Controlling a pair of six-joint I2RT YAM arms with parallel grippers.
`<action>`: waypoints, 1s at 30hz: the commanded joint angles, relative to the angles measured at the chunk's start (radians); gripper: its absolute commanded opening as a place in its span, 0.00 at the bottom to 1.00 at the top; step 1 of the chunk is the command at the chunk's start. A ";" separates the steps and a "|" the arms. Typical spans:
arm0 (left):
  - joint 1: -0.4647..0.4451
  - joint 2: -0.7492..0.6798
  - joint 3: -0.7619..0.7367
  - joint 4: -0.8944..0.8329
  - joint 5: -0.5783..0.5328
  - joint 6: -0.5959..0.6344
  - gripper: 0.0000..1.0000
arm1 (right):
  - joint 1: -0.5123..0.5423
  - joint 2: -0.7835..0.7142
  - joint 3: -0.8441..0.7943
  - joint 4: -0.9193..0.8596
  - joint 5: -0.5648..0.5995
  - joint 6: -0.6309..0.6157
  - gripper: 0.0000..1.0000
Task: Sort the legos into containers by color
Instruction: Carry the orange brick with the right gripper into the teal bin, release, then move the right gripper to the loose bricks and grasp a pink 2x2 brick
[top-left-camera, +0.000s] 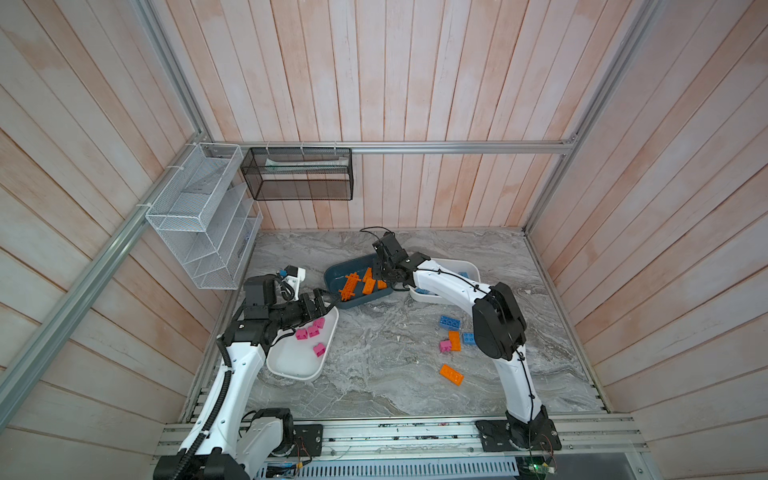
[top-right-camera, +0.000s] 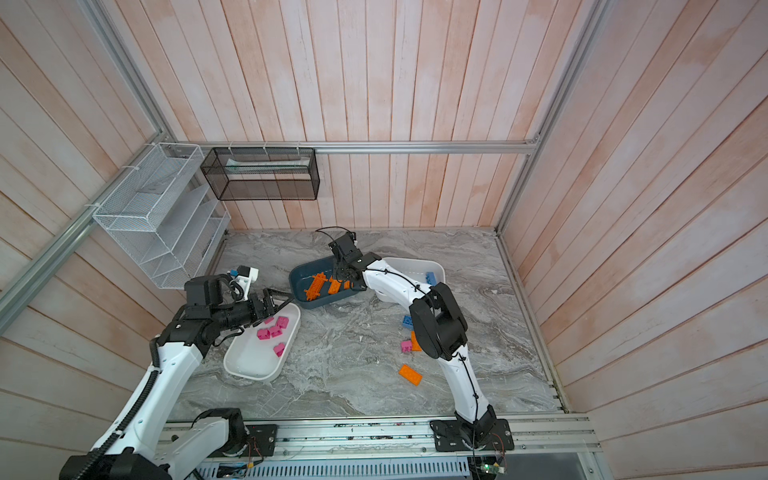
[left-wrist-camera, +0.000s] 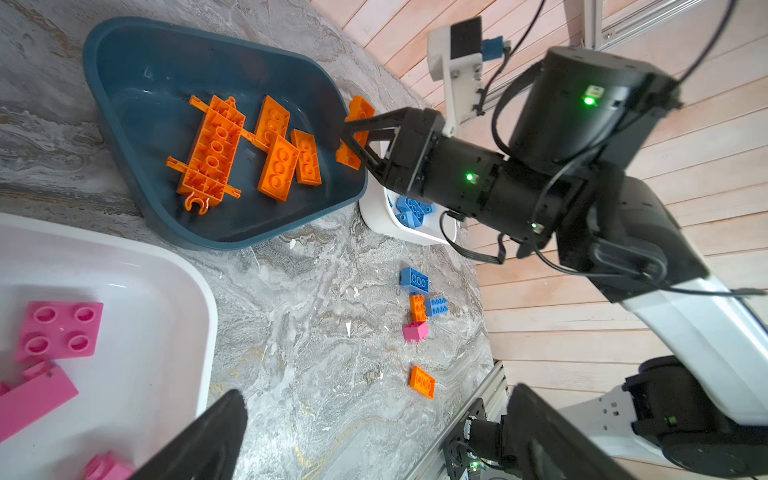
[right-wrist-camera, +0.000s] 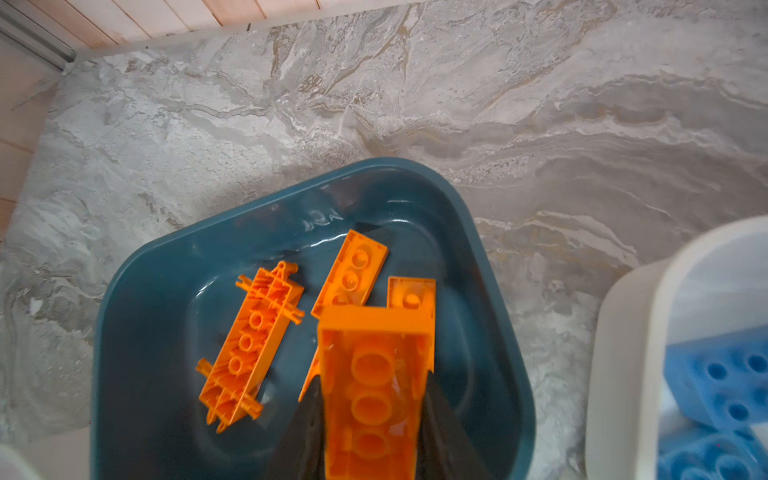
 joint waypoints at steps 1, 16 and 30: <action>0.006 -0.018 0.010 -0.008 -0.006 0.014 1.00 | -0.007 0.069 0.080 -0.061 -0.010 -0.056 0.33; 0.006 -0.022 -0.011 0.004 0.021 0.013 1.00 | -0.008 -0.349 -0.264 -0.075 -0.056 -0.030 0.64; -0.044 -0.015 -0.064 0.095 0.071 -0.047 1.00 | 0.022 -0.985 -1.069 -0.131 -0.034 0.088 0.70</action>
